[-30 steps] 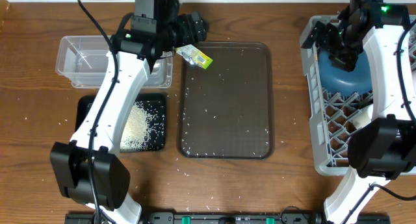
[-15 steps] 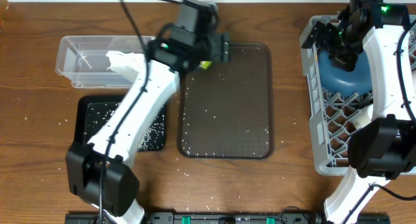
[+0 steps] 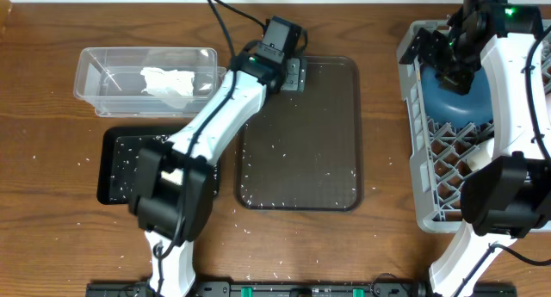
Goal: Sort waste into correct bins and load items into the dishwasher rack
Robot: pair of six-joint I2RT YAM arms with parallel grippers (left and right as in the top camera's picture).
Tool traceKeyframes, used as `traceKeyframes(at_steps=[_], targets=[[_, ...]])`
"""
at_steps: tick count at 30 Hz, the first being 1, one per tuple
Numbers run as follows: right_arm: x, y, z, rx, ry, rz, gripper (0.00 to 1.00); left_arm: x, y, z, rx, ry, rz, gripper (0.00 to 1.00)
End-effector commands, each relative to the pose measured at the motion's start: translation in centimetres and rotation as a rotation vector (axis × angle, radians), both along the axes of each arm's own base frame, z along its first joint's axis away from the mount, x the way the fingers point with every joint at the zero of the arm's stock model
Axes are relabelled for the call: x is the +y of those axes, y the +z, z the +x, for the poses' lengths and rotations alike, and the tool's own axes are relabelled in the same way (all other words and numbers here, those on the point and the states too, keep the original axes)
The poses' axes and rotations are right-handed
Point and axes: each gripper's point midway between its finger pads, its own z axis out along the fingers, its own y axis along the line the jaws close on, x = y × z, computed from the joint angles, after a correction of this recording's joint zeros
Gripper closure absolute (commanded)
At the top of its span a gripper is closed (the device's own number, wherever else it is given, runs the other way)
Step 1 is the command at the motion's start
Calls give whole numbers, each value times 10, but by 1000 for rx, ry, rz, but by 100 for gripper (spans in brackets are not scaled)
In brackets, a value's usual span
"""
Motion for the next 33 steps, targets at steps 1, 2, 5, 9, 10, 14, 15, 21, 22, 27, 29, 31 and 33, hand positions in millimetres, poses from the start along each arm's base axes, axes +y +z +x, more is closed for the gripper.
traceKeyframes(at_steps=[1,2,5,9,10,14,15,21,22,27,29,31,33], targets=[[3,20,1,-51,-2,-3,1,11,-16,13,-22,74,36,16],[3,21,1,-51,-1,-3,1,14,-21,18,-30,117,35,16],[3,20,1,-51,-2,-3,1,18,-32,25,-36,202,2,16],[3,20,1,-51,-1,-3,1,19,-41,33,-36,326,-91,16],[3,20,1,-51,-1,-3,1,20,-44,35,-33,369,-121,16],[4,20,1,-51,-1,-3,1,26,-51,38,-16,518,-219,16],[4,20,1,-51,-1,-3,1,27,-53,39,-14,548,-242,16],[4,20,1,-51,-1,-3,1,25,-58,45,-23,601,-295,16],[4,21,1,-51,-1,-3,1,25,-60,45,-19,613,-301,16],[4,20,1,-51,-1,-2,1,31,-80,45,-11,657,-276,16],[4,20,1,-51,-1,-3,1,38,-85,46,-29,680,-241,16],[4,20,1,-51,-1,-3,1,45,-87,47,-47,698,-215,16],[4,20,1,-51,-1,-3,1,48,-87,47,-60,707,-201,16]])
